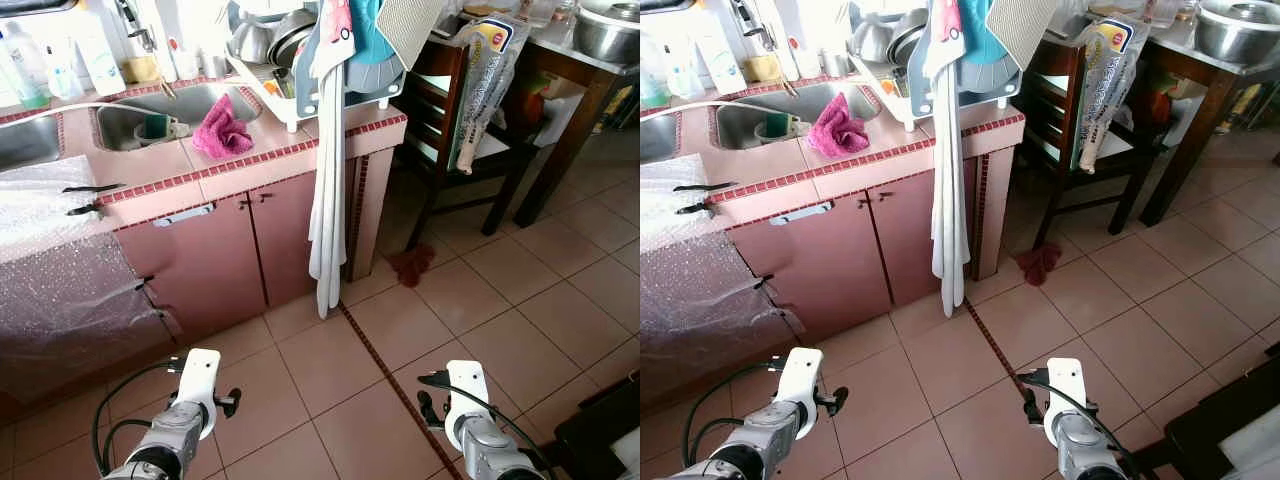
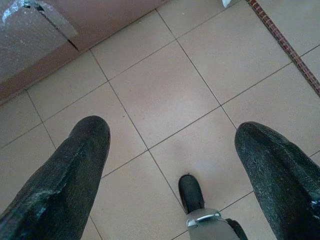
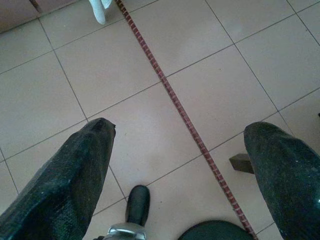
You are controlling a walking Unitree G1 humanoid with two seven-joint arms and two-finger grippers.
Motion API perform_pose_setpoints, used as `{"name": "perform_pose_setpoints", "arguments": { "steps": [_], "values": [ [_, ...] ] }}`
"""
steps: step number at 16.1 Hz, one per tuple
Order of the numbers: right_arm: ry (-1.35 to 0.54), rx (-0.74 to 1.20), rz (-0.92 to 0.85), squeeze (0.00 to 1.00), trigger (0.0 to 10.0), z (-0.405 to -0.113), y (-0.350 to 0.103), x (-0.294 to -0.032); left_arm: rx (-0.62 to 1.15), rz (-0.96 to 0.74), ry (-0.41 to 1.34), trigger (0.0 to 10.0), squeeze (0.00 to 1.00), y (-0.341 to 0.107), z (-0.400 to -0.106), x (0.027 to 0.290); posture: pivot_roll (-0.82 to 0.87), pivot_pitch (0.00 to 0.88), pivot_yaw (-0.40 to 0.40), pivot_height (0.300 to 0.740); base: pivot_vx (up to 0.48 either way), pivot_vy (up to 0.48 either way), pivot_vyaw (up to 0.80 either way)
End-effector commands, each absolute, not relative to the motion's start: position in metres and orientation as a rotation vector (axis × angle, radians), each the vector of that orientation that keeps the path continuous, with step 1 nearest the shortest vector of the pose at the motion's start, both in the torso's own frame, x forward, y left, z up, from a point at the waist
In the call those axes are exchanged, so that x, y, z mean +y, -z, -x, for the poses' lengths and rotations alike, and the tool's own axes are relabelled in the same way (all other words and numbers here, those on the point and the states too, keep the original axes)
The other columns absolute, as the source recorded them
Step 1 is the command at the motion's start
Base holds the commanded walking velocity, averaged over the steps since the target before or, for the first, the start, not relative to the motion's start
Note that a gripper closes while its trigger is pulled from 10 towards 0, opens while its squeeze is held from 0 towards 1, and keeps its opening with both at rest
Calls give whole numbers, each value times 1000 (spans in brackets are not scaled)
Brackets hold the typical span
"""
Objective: Kitchen organization
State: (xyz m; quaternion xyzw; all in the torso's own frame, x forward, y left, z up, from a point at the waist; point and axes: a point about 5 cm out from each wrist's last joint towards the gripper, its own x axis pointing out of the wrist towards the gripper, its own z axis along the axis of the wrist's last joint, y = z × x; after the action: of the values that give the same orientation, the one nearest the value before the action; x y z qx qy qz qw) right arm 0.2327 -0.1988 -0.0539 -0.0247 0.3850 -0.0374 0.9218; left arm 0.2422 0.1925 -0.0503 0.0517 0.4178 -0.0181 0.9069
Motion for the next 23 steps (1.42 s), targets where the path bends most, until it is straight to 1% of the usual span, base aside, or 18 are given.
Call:
{"name": "perform_pose_setpoints", "arguments": {
  "steps": [1,2,3,4,5,6,7,8,9,10,12,23],
  "values": [
    [-56,781,4,0,10000,-276,28,-160,736,-172,-2,10000,0,28,-275,168,-57,0,4,740,0,0,0],
    [-39,773,-25,0,10000,-277,28,-159,726,-175,18,10000,0,27,-277,164,-58,0,-13,740,0,0,0],
    [-20,760,-32,0,10000,-276,28,-161,723,-164,35,10000,0,26,-279,160,-25,0,11,740,0,0,0],
    [-9,755,25,0,10000,-275,29,-162,719,-162,34,10000,0,25,-279,160,-21,0,17,740,0,0,0],
    [-22,735,169,0,10000,-275,29,-163,722,-170,35,10000,0,25,-279,162,-23,0,24,740,0,0,0],
    [-33,728,165,0,10000,-274,30,-162,722,-171,34,10000,0,25,-279,164,-24,0,24,740,0,0,0],
    [-2,763,138,0,10000,-268,34,-169,736,-176,45,10000,0,27,-277,166,-1,0,14,740,0,0,0],
    [3,778,100,0,10000,-265,36,-171,739,-175,44,10000,0,27,-277,166,0,0,14,740,0,0,0],
    [55,787,-26,0,10000,-263,38,-174,749,-165,45,10000,0,29,-275,167,4,0,7,740,0,0,0],
    [84,794,-58,0,10000,-261,39,-175,764,-182,69,10000,0,31,-273,166,2,0,3,740,0,0,0],
    [82,798,-48,0,10000,-263,38,-176,776,-152,46,10000,0,32,-271,166,8,0,-7,740,0,0,0],
    [85,820,-19,0,10000,-259,40,-181,793,-152,56,10000,0,34,-270,163,13,0,-22,740,0,0,0]
  ]
}}
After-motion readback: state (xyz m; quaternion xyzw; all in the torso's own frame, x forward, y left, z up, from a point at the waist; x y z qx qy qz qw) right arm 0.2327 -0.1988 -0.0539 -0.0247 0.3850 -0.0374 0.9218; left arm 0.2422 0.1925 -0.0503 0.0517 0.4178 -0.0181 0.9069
